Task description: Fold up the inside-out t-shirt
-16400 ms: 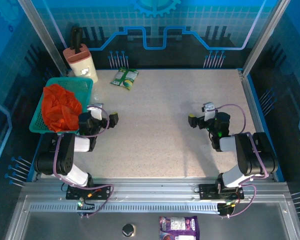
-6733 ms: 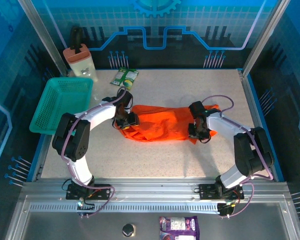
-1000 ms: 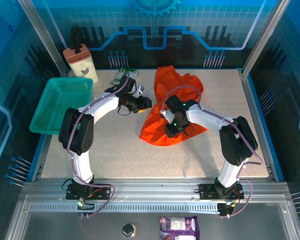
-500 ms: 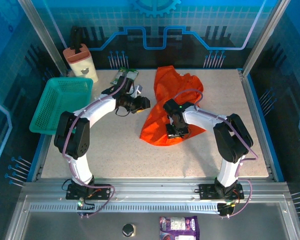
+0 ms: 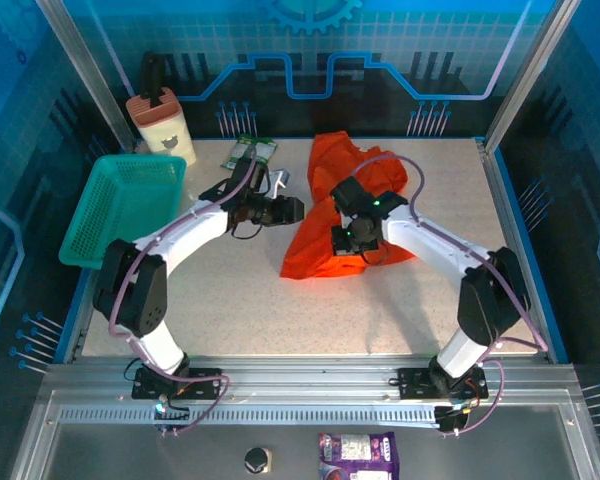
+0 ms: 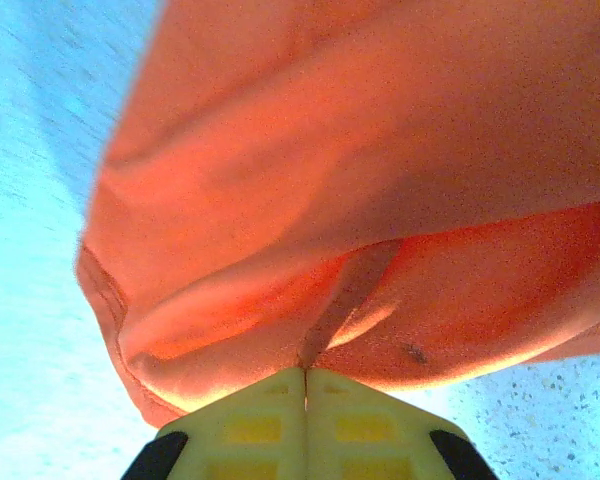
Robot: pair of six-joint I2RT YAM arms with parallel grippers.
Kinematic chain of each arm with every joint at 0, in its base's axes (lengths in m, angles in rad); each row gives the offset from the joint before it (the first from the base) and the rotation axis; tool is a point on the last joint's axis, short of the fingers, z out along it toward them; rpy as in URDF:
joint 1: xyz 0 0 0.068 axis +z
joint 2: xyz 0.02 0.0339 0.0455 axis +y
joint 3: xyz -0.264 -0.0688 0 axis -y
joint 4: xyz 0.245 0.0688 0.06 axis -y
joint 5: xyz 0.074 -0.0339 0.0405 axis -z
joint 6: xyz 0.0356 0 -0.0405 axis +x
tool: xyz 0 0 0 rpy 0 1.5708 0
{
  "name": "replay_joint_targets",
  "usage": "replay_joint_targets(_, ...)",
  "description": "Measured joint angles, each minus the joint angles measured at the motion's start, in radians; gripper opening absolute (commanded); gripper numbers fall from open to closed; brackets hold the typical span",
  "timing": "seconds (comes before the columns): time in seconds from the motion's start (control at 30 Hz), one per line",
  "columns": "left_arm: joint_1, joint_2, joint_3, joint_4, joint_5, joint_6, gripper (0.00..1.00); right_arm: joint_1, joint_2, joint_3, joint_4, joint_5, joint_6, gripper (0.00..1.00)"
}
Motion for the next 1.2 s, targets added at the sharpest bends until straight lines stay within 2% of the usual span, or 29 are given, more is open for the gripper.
replay_joint_targets(0.17,-0.105,-0.086,-0.089,0.111,-0.064,0.156,0.59,-0.077,-0.024,0.091,-0.009,-0.074,0.005,0.00)
replay_joint_targets(0.3,-0.178,-0.104,-0.161,0.181,-0.114,0.264,0.71,-0.136,-0.024,0.132,-0.009,-0.123,0.010,0.00)
replay_joint_targets(0.63,-0.248,-0.045,-0.179,0.225,-0.236,0.376,0.83,-0.181,0.007,0.191,-0.013,-0.212,0.018,0.00)
replay_joint_targets(0.67,-0.256,-0.039,-0.179,0.226,-0.249,0.379,0.85,-0.182,0.011,0.200,-0.013,-0.216,0.018,0.00)
replay_joint_targets(0.7,-0.262,-0.035,-0.180,0.232,-0.266,0.384,0.94,-0.184,0.016,0.208,-0.013,-0.220,0.018,0.00)
replay_joint_targets(0.73,-0.267,-0.033,-0.181,0.238,-0.284,0.392,0.97,-0.184,0.018,0.213,-0.012,-0.223,0.018,0.00)
replay_joint_targets(1.03,-0.309,0.020,-0.194,0.289,-0.588,0.392,0.99,-0.197,0.053,0.275,-0.014,-0.237,0.018,0.00)
replay_joint_targets(1.2,-0.317,0.035,-0.237,0.304,-0.704,0.392,0.93,-0.214,0.063,0.304,-0.018,-0.238,0.017,0.00)
